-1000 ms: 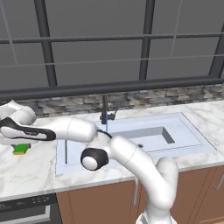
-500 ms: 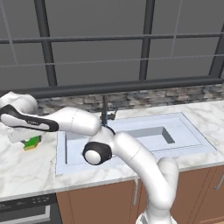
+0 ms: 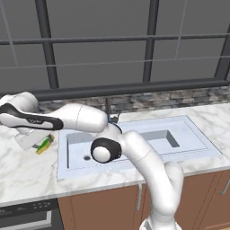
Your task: Soak the sponge with water for a few seconds and then drop it inside the sink.
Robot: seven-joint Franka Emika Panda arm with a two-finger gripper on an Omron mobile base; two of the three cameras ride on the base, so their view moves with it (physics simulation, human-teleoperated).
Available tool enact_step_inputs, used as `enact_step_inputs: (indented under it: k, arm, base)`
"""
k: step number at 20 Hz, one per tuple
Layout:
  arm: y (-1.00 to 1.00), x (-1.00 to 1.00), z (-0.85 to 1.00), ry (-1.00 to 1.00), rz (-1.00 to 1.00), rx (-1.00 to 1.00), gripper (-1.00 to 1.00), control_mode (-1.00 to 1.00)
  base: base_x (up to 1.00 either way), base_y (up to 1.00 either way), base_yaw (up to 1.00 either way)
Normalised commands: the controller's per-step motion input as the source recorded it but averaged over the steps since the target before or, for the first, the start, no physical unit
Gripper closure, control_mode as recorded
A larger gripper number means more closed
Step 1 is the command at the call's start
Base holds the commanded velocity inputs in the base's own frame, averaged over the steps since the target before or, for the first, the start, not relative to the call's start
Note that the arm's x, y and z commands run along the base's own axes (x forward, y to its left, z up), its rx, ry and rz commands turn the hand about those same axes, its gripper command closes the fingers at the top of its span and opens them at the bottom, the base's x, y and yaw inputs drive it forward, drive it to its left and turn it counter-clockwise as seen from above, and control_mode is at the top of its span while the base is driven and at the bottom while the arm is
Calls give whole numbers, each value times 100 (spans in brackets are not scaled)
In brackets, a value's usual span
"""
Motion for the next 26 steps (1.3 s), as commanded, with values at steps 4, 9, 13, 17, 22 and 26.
enact_step_inputs:
  k: [4,9,13,17,22,26]
  arm:
    - [-80,-66,12,-13,0,1,100,-100]
    - [-52,-38,31,-24,0,5,100,-100]
    - [-33,-31,4,-24,0,13,100,-100]
    - [-39,-27,1,-24,0,11,100,-100]
    - [-34,-7,52,-12,0,11,100,-100]
    - [-42,0,66,0,0,11,100,-100]
  base:
    - [0,0,0]
    - [0,0,0]
    - [0,0,0]
    - [0,0,0]
    - [0,0,0]
    - [0,0,0]
